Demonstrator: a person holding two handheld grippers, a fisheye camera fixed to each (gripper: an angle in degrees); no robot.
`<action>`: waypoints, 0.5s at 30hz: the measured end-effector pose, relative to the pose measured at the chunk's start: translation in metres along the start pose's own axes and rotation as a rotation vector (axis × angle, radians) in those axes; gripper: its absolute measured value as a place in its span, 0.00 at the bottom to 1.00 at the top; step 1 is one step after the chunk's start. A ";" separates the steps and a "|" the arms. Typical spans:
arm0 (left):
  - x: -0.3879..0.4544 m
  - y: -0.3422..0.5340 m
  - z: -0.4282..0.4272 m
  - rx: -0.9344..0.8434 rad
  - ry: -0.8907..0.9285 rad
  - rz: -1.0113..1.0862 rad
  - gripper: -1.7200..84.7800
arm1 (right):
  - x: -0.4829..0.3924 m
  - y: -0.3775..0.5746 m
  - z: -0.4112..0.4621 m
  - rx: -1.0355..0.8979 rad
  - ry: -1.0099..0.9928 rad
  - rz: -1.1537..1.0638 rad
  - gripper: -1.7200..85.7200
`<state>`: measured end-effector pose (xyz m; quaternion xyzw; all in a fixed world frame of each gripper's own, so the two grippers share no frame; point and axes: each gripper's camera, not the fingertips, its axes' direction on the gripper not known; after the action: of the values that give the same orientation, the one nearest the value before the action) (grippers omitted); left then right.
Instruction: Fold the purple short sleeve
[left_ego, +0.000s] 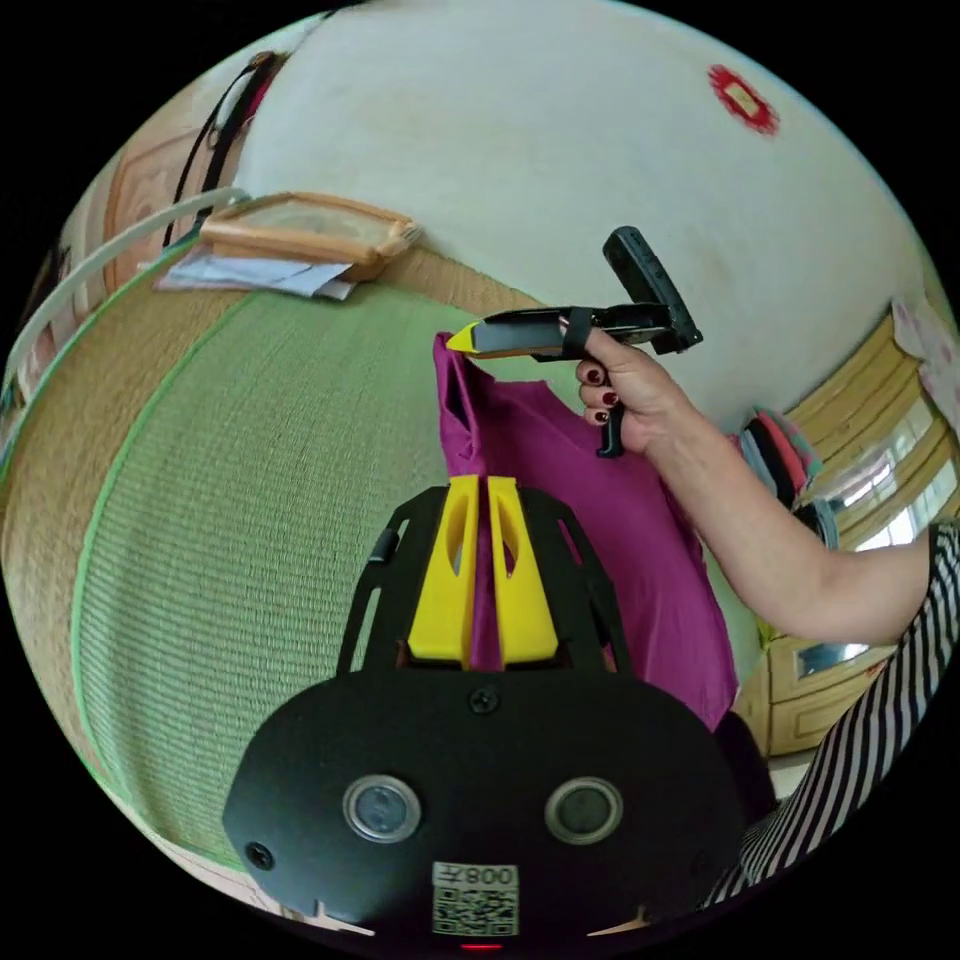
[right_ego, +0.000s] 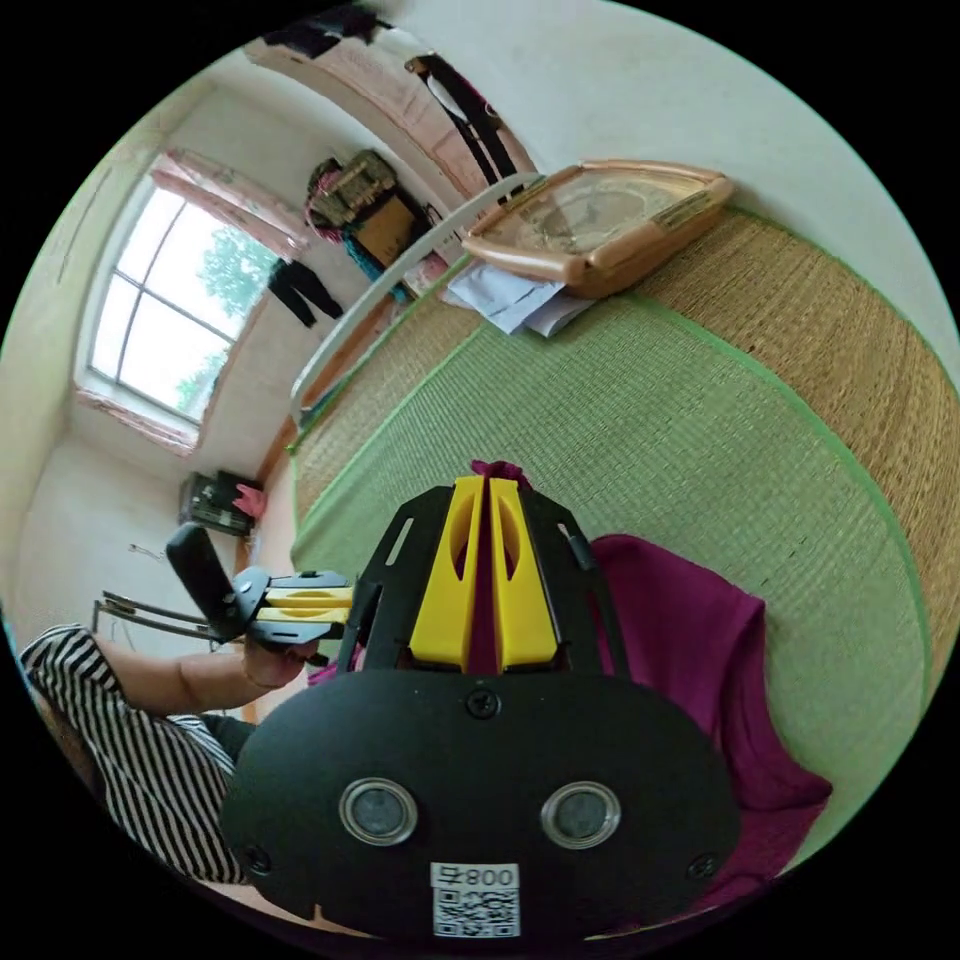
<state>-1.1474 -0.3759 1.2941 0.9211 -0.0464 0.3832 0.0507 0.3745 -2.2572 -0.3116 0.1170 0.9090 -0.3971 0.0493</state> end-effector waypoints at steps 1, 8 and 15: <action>0.014 0.001 -0.001 -0.003 -0.017 0.050 0.04 | 0.007 0.005 -0.008 0.017 -0.022 0.008 0.03; 0.085 0.010 0.023 -0.123 -0.147 0.299 0.04 | 0.090 0.056 -0.034 0.006 -0.175 0.129 0.03; 0.124 0.022 0.045 -0.224 -0.191 0.392 0.04 | 0.132 0.081 -0.020 -0.061 -0.200 0.180 0.03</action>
<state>-1.0314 -0.4095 1.3521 0.9151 -0.2711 0.2895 0.0727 0.2673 -2.1670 -0.3797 0.1562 0.8971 -0.3728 0.1785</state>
